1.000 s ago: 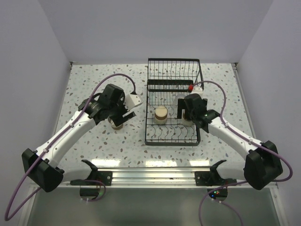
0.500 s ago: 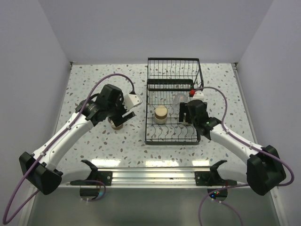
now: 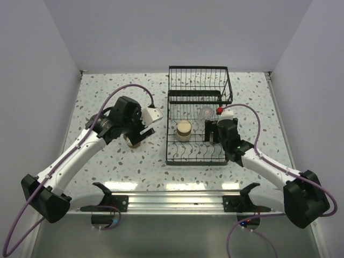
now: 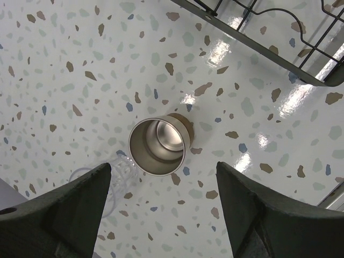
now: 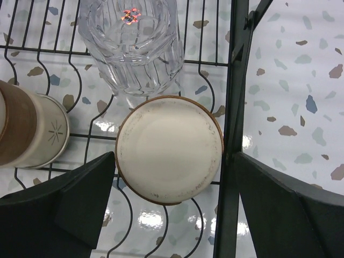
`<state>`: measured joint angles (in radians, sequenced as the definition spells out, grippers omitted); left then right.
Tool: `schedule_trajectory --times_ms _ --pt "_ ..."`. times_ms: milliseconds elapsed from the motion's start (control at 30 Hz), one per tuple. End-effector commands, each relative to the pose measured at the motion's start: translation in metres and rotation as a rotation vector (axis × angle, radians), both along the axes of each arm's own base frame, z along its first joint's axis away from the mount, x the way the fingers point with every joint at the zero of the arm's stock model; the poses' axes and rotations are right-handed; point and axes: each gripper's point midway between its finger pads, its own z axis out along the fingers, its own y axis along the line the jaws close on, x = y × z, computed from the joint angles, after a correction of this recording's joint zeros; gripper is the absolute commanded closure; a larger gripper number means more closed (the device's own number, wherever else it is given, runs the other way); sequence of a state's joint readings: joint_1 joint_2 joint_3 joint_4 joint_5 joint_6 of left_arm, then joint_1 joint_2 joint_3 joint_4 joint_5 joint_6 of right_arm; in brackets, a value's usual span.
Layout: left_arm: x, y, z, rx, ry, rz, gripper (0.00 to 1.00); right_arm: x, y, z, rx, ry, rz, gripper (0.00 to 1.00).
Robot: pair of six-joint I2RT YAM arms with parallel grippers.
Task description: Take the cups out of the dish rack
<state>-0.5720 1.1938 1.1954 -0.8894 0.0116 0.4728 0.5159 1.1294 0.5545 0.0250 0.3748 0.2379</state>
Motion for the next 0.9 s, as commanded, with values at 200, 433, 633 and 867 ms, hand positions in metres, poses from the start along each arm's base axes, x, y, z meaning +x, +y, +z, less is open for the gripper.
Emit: schedule_trajectory --times_ms 200,433,633,867 --pt "-0.003 0.000 0.020 -0.039 -0.048 -0.010 0.17 0.030 0.016 0.019 0.024 -0.078 0.014 0.12" --pt "-0.005 -0.001 0.022 -0.054 -0.049 -0.011 0.17 0.025 0.014 0.015 0.019 -0.062 0.020 0.56" --pt "-0.006 -0.009 0.025 -0.112 -0.046 -0.003 0.18 0.000 0.032 0.031 0.036 -0.013 0.198 0.85" --pt "-0.005 -0.027 0.076 -0.321 -0.131 0.023 0.25 -0.048 0.104 0.088 0.234 0.037 0.657 0.94"
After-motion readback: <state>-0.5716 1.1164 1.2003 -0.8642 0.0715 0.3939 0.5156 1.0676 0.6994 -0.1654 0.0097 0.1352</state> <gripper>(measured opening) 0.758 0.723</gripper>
